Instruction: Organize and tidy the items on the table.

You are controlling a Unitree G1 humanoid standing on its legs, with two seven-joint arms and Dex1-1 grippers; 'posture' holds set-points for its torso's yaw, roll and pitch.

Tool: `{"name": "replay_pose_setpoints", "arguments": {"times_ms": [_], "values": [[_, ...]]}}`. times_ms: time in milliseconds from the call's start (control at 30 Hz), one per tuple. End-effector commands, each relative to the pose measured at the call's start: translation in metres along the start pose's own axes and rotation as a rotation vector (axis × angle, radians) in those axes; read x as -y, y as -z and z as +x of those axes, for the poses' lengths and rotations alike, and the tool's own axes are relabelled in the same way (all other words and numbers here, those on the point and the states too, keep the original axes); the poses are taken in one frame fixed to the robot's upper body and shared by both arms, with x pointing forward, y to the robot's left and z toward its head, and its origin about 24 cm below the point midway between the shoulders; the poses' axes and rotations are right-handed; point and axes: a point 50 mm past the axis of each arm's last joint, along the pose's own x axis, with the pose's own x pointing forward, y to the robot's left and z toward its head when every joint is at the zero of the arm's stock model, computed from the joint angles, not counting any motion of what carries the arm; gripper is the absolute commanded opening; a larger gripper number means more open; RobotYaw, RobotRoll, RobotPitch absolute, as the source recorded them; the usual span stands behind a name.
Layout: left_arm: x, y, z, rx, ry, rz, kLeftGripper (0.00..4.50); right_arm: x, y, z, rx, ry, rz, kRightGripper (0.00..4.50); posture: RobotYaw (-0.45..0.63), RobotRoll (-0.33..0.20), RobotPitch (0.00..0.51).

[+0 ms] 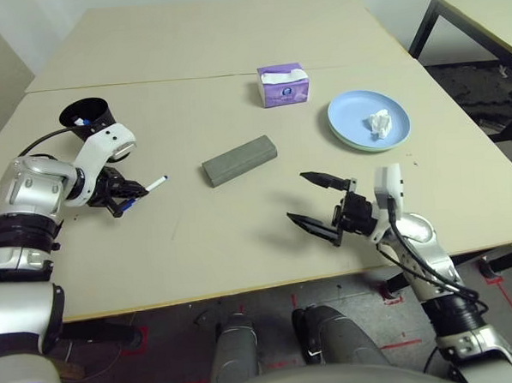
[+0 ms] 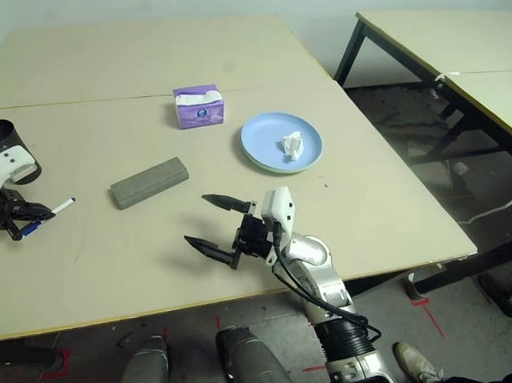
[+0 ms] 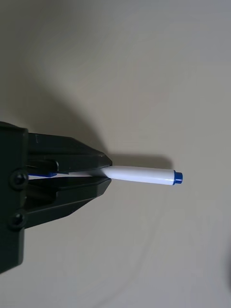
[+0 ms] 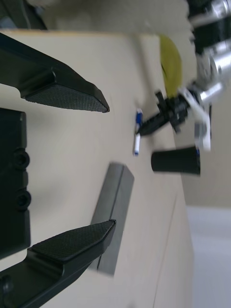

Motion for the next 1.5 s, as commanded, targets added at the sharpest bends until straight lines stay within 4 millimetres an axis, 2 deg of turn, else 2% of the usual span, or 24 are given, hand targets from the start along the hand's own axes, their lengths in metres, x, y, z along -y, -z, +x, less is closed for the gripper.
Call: {"name": "replay_pose_setpoints", "arguments": {"times_ms": [33,167,367,533,600,700,833,1033,1267,1500], "values": [[0.005,-0.008,-0.012,0.077,0.039,0.013,0.01,0.004,-0.001,-0.001,0.005,0.036,0.014,4.5,-0.06,0.0,0.135],[0.011,-0.026,-0.029,0.274,0.05,-0.01,0.01,0.003,0.0,-0.002,-0.004,0.035,0.019,4.5,-0.06,0.0,0.133],[0.015,-0.046,-0.066,0.66,-0.034,-0.087,0.01,0.0,0.003,-0.005,-0.02,0.021,0.028,4.5,-0.03,0.0,0.131],[0.006,-0.043,-0.096,0.929,-0.235,-0.196,0.01,-0.004,0.008,-0.004,-0.027,-0.006,0.043,4.5,0.0,0.0,0.132],[0.003,-0.04,-0.105,0.991,-0.311,-0.238,0.01,-0.004,0.009,-0.003,-0.027,-0.015,0.045,4.5,0.01,0.0,0.128],[-0.008,-0.024,-0.113,0.994,-0.478,-0.294,0.01,-0.002,0.009,-0.002,-0.024,-0.02,0.045,4.5,0.02,0.0,0.125],[-0.017,-0.008,-0.118,0.98,-0.654,-0.302,0.01,0.0,0.008,0.0,-0.025,-0.029,0.039,4.5,0.03,0.0,0.123],[-0.029,-0.009,-0.122,1.07,-0.794,-0.321,0.01,0.002,0.007,0.0,-0.03,-0.036,0.037,4.5,0.04,0.0,0.12],[-0.041,-0.022,-0.109,1.094,-0.827,-0.296,0.01,0.002,0.007,0.0,-0.039,-0.042,0.032,4.5,0.02,0.0,0.121],[-0.054,-0.035,-0.088,1.116,-0.771,-0.339,0.01,0.001,0.004,-0.003,-0.033,-0.024,0.027,4.5,-0.01,0.0,0.124]]}}
